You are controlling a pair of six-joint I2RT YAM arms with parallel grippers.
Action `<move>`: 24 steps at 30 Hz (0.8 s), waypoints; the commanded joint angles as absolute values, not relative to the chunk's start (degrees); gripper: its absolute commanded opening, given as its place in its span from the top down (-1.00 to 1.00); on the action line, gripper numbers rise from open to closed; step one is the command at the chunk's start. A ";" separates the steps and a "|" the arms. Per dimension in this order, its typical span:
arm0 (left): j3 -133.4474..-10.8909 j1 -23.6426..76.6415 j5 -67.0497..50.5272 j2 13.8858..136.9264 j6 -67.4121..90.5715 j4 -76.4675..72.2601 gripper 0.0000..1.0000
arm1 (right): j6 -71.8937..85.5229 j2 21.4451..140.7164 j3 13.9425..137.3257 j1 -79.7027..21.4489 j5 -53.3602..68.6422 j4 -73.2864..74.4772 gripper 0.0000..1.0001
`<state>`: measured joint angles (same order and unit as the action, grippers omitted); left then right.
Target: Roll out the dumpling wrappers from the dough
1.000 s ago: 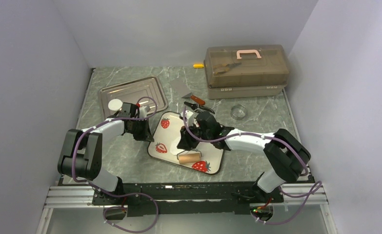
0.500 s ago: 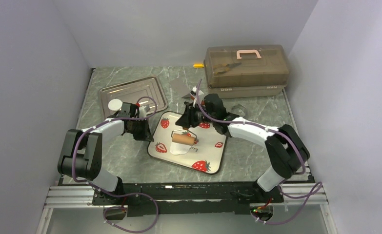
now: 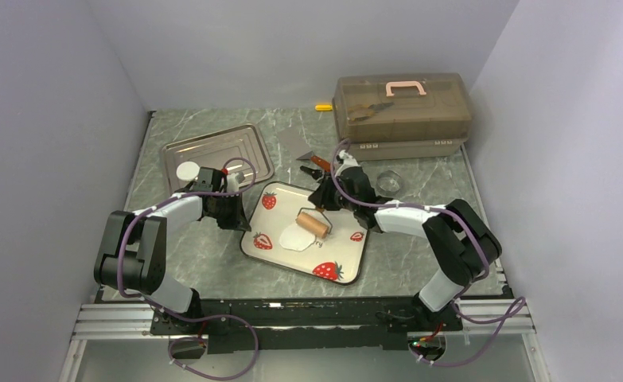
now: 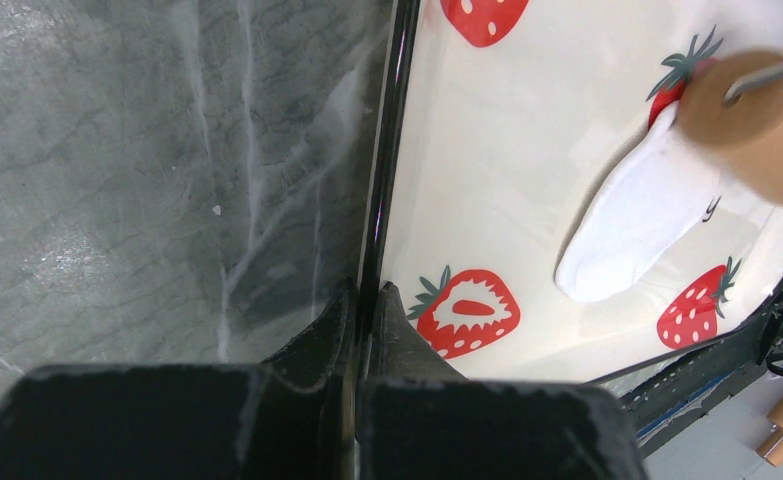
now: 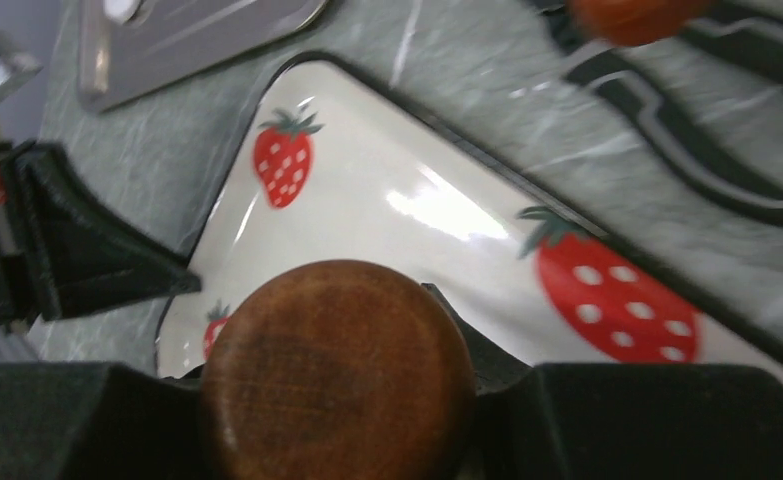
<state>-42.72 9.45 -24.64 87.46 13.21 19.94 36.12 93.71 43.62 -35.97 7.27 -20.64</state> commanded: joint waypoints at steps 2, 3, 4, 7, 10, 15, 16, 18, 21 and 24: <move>-42.93 8.39 -21.06 87.15 13.84 18.62 1.00 | 30.03 91.98 42.37 -33.15 -1.07 -11.92 1.00; -42.83 8.41 -21.03 87.04 13.88 18.57 1.00 | 29.56 91.64 43.28 -33.11 -1.07 -11.16 1.00; -42.81 8.44 -21.01 86.89 13.87 18.48 1.00 | 28.96 91.23 44.30 -33.00 -0.99 -10.49 1.00; -42.76 8.39 -21.01 86.76 13.89 18.43 1.00 | 27.72 89.39 46.88 -32.44 1.39 -9.60 1.00; -42.75 8.35 -20.93 86.68 13.87 18.38 1.00 | 27.19 86.51 49.33 -31.29 2.92 -7.26 1.00; -42.80 8.35 -20.63 86.75 14.03 18.36 1.00 | 35.88 79.83 45.28 -24.47 10.38 -9.68 1.00; -42.80 8.35 -20.66 86.79 14.06 18.30 1.00 | 39.75 78.71 42.52 -22.27 12.15 -12.03 1.00; -42.72 8.27 -20.66 86.83 14.21 18.29 1.00 | 45.73 77.37 37.21 -17.71 13.79 -16.00 1.00; -42.50 8.18 -20.59 86.92 14.40 18.30 1.00 | 50.34 78.83 32.01 -14.67 15.32 -20.06 1.00; -42.16 8.09 -20.50 86.46 14.49 18.13 1.00 | 54.27 81.44 29.13 -13.81 17.48 -24.56 1.00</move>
